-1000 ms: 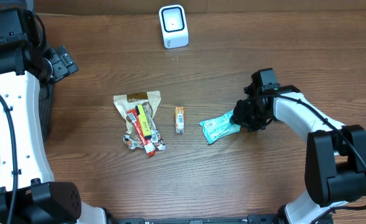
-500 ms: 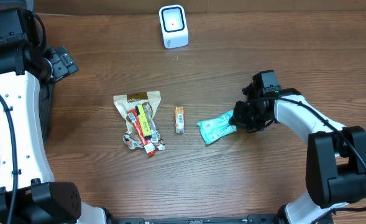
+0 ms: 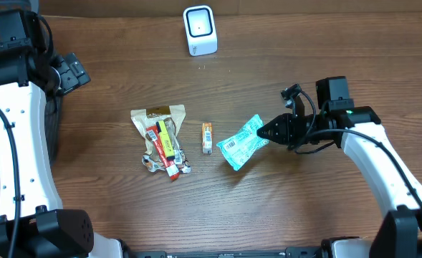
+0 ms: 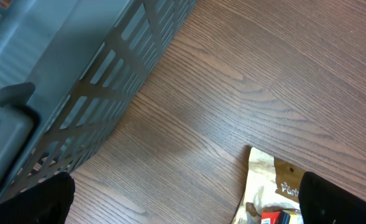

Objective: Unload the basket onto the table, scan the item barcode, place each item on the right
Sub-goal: 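Raise the wipes pack and rotate it sideways above the table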

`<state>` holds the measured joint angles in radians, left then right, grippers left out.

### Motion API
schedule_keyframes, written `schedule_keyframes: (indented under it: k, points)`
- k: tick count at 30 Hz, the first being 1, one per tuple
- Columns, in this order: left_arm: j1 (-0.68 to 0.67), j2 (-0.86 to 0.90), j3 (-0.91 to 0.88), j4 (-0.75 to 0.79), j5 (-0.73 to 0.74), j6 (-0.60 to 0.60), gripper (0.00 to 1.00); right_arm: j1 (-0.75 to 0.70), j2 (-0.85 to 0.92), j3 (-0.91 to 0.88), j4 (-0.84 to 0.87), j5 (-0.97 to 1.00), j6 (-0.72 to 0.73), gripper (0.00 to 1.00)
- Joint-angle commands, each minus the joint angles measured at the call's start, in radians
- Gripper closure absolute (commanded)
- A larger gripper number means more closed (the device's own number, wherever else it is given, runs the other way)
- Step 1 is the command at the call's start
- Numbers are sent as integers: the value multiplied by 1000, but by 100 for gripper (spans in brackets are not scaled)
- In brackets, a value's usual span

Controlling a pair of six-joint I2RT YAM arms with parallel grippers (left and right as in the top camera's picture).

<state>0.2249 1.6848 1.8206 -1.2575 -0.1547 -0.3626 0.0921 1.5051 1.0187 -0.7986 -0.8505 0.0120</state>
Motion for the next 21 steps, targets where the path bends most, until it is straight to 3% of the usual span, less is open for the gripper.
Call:
schedule_keyframes:
  k: [1, 21]
  points:
    - [1, -18, 21, 2, -12, 11, 0, -3, -81, -2, 0, -42, -12, 96]
    - [1, -18, 21, 2, -12, 11, 0, -3, -125, -2, -27, -41, -6, 96]
